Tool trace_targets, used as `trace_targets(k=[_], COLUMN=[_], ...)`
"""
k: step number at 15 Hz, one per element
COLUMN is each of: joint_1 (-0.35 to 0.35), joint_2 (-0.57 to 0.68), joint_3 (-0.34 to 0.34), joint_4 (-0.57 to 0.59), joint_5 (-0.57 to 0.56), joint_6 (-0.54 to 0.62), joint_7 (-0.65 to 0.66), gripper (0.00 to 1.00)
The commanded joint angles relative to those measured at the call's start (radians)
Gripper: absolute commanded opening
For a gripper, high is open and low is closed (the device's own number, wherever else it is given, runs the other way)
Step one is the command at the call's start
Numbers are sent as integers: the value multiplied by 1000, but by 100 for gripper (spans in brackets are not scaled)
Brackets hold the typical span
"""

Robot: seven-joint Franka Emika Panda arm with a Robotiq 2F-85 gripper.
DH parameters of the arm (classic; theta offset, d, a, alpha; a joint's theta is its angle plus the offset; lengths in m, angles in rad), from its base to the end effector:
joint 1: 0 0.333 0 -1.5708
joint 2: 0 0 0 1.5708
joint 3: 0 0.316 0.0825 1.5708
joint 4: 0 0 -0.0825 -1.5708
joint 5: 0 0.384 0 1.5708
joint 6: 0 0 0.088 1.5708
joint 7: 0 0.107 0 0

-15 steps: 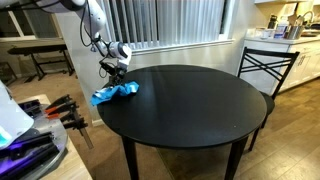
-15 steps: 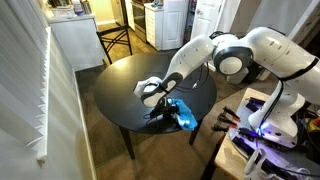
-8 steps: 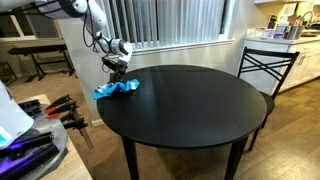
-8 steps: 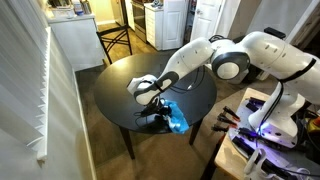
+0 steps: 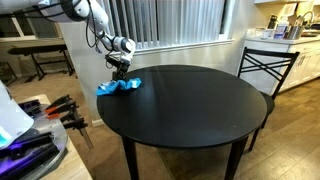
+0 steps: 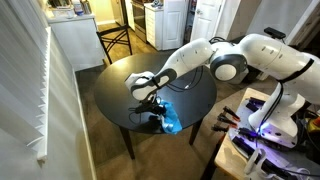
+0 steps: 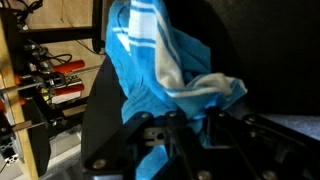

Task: Use the towel to wipe the table

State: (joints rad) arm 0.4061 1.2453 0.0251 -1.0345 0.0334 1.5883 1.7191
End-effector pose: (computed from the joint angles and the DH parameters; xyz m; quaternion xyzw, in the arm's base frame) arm 0.6096 0.2797 0.0302 0.7461 -0.5725 -0.1872 0.2837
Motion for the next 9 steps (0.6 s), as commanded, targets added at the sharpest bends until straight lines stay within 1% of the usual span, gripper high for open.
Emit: trace_targets(k=[1, 4, 5, 9], joint_1=[-28, -49, -28, -41], joint_2=[83, 72, 0, 0], joint_3=[3, 1, 1, 2], joint_4=[62, 50, 27, 34], joint_5=[24, 29, 16, 19], joint_6=[180, 249, 83, 115], joint_7=[-8, -21, 0, 0], gripper=[6, 6, 15, 15])
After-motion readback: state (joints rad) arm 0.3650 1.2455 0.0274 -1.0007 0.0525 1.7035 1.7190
